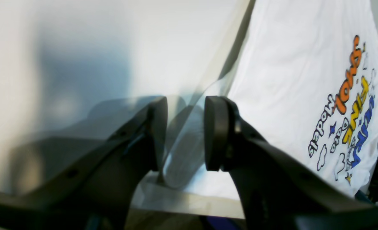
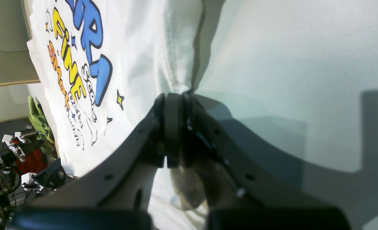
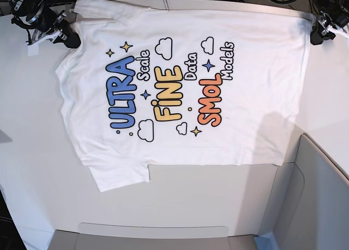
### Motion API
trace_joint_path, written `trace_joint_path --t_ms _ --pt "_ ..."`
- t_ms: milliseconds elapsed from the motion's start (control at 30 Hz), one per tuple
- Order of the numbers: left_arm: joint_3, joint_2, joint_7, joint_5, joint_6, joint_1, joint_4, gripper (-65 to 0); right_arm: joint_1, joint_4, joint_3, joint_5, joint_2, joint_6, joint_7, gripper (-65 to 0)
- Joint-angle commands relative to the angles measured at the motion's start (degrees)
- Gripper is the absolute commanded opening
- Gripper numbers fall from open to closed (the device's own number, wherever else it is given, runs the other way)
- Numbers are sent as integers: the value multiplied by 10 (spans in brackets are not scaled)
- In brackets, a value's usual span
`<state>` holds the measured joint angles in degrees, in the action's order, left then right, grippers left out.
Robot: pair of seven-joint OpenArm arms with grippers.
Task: Layout the t-shirt on the table in an organized manner, then fold the t-shirt properly
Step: 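Release the shoulder corner and regrasp the shirt edge with the left gripper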
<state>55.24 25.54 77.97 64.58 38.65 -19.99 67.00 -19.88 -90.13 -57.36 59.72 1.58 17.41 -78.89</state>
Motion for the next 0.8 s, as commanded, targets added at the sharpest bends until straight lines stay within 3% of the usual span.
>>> trace_joint_path --t_ms 0,133,300,767 --pt "-2 1 20 -18 -8 -7 -1 -410 -6 0 -1 -19 2 -2 -11 -650" --pt "-3 2 20 52 -8 -9 -1 -391 -6 0 1 -19 2 -2 -11 -650" --pt "-3 2 20 89 -8 -9 -1 -387 -7 0 31 -19 2 -2 -11 -650" --pt "18 2 20 110 -8 -10 -1 -366 -7 0 28 -19 15 -2 -11 -650"
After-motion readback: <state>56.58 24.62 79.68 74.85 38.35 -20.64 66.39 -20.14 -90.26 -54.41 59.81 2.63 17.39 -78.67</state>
